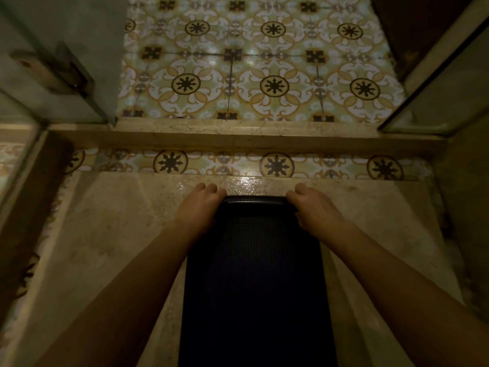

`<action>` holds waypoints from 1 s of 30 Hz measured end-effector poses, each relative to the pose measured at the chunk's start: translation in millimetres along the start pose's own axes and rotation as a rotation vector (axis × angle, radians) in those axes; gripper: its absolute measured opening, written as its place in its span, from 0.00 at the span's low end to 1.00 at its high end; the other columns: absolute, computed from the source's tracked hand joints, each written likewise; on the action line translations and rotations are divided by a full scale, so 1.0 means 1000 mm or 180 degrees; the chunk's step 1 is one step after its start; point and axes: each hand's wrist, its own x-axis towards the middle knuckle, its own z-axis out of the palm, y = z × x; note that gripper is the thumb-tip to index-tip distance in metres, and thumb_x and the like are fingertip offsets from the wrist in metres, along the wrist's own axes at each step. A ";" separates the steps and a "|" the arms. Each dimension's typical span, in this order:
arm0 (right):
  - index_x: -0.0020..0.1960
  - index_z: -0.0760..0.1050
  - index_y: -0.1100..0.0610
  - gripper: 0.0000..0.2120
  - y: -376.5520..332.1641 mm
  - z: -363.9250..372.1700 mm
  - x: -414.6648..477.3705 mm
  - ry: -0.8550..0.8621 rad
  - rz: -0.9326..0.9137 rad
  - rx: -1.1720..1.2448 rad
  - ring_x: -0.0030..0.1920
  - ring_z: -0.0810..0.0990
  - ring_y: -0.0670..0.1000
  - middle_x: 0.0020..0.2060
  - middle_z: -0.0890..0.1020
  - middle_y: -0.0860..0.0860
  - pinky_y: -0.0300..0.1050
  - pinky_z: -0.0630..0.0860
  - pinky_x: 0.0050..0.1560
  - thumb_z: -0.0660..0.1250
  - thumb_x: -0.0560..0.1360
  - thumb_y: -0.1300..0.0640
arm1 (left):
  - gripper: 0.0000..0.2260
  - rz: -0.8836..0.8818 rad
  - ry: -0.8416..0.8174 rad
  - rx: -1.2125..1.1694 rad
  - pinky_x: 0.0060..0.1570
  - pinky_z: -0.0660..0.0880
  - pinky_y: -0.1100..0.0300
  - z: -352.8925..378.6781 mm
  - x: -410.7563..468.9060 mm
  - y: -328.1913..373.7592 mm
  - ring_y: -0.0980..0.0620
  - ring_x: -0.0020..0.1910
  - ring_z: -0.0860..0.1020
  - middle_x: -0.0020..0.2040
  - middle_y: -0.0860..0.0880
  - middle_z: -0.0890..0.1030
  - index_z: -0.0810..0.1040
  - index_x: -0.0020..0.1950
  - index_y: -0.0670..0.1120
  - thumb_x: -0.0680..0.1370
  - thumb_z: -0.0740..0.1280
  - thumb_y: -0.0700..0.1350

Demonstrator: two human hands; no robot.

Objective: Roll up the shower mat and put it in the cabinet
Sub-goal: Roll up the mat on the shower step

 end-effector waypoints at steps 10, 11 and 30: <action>0.55 0.69 0.61 0.14 0.000 -0.012 0.004 -0.0211 0.0135 0.0002 0.48 0.77 0.61 0.48 0.79 0.61 0.50 0.72 0.43 0.68 0.71 0.65 | 0.08 -0.0029 0.0009 0.0003 0.35 0.64 0.56 -0.008 -0.001 -0.004 0.45 0.45 0.72 0.40 0.44 0.81 0.73 0.48 0.45 0.72 0.70 0.39; 0.56 0.69 0.60 0.15 0.000 -0.011 0.005 -0.0238 0.0137 -0.0033 0.48 0.77 0.61 0.48 0.79 0.60 0.49 0.71 0.43 0.68 0.71 0.65 | 0.08 -0.0039 0.0018 -0.0007 0.35 0.64 0.56 -0.008 -0.003 -0.004 0.45 0.44 0.72 0.40 0.45 0.81 0.74 0.47 0.45 0.72 0.70 0.39; 0.62 0.74 0.56 0.15 0.005 -0.009 -0.010 -0.0394 0.0251 0.0275 0.53 0.78 0.58 0.53 0.81 0.57 0.52 0.77 0.51 0.66 0.76 0.60 | 0.12 -0.0139 -0.0650 -0.0457 0.47 0.74 0.57 -0.018 -0.005 -0.009 0.45 0.51 0.78 0.49 0.46 0.81 0.80 0.54 0.48 0.71 0.69 0.39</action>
